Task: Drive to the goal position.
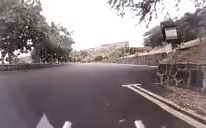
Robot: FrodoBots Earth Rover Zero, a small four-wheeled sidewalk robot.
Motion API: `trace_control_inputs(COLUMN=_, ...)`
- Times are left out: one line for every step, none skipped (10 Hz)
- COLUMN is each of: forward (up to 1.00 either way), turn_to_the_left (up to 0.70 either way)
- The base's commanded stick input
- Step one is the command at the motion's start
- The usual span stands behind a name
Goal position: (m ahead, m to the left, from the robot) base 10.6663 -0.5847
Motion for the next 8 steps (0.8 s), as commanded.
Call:
trace_control_inputs(forward=0.70, turn_to_the_left=0.00)
trace_control_inputs(forward=0.70, turn_to_the_left=0.00)
trace_control_inputs(forward=0.70, turn_to_the_left=0.00)
trace_control_inputs(forward=0.70, turn_to_the_left=0.00)
trace_control_inputs(forward=0.70, turn_to_the_left=0.00)
trace_control_inputs(forward=0.70, turn_to_the_left=0.00)
trace_control_inputs(forward=0.70, turn_to_the_left=0.00)
trace_control_inputs(forward=0.70, turn_to_the_left=0.00)
